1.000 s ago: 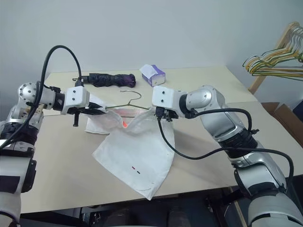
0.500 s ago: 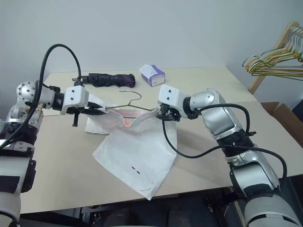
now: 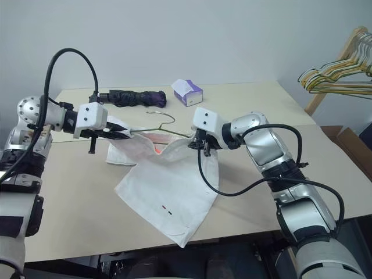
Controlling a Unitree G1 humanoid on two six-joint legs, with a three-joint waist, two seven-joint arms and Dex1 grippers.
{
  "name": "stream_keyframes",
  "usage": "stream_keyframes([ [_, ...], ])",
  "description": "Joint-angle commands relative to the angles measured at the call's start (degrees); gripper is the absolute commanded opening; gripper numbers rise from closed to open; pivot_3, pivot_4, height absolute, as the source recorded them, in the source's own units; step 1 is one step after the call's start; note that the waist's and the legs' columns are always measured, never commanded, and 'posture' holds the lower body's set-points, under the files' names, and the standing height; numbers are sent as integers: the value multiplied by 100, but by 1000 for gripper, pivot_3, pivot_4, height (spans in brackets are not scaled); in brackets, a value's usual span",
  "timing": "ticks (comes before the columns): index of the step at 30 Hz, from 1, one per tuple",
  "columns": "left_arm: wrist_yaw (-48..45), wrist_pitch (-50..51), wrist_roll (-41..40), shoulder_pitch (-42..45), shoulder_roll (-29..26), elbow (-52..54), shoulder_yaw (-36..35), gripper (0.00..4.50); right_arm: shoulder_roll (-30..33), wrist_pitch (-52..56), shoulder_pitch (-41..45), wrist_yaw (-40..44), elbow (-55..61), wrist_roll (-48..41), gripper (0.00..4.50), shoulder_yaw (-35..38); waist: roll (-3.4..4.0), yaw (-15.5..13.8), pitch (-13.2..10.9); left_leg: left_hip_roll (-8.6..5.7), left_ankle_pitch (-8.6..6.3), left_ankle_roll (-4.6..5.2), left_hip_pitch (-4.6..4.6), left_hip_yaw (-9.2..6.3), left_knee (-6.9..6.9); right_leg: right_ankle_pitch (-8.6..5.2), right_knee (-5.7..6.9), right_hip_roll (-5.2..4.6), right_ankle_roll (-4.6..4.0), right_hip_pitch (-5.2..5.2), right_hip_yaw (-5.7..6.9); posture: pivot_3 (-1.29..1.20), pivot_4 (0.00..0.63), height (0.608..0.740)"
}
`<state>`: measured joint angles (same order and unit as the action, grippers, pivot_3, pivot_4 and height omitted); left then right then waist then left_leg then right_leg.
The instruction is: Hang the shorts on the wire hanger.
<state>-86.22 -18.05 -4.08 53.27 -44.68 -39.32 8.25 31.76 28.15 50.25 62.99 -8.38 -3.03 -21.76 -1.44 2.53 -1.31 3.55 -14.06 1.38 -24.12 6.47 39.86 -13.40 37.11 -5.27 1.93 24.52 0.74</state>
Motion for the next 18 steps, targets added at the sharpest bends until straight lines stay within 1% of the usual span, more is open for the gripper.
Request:
stream_keyframes([
  [1, 6, 43, -152, 126, -32, 5, -188, 1254, 15, -10, 91, -64, 74, 28, 18, 170, 0, 3, 0, 0, 0, 0, 0, 0, 0, 0, 0, 0, 0, 0, 0, -13, 0, 740],
  [8, 119, -147, -151, 362, 152, -448, -238, 3647, 53, 296, -47, -240, 290, -24, 18, 324, 0, 4, 0, -1, 0, 0, -1, 0, 2, 0, -1, -1, 0, 0, 1, -43, 0, 740],
  [10, 138, -210, -182, 424, 177, -521, -280, 4280, 89, 407, -119, -297, 391, -56, 18, 383, 0, 8, 0, -1, 0, 0, -2, 0, 2, 0, -2, -1, 0, 0, 2, -50, 0, 740],
  [11, 219, -244, -199, 472, 181, -571, -334, 4498, 112, 515, -172, -347, 457, -72, 18, 425, 0, 12, 0, -1, 0, 0, -2, 0, 1, 0, -2, -1, 0, 0, 1, -58, 0, 740],
  [13, 420, -229, -287, 578, 169, -666, -514, 4500, 205, 710, -335, -409, 645, -108, 18, 514, 0, 26, 0, -1, 0, 0, -2, 0, 1, 0, -2, -1, 0, 0, 1, -73, 0, 740],
  [16, 758, -84, -488, 669, 125, -765, -882, 4500, 376, 1355, -659, -654, 1078, -203, 18, 806, 0, 41, 0, 0, 0, 0, -2, -1, 2, 0, -2, -1, 0, 0, 2, -93, 0, 740],
  [18, 944, 43, -673, 602, 160, -729, -1125, 4500, 488, 2059, -891, -968, 1440, -219, 18, 1115, 0, 60, 0, -1, 0, 0, -2, -1, 2, 0, -2, -3, 0, 0, 1, -119, 0, 740],
])
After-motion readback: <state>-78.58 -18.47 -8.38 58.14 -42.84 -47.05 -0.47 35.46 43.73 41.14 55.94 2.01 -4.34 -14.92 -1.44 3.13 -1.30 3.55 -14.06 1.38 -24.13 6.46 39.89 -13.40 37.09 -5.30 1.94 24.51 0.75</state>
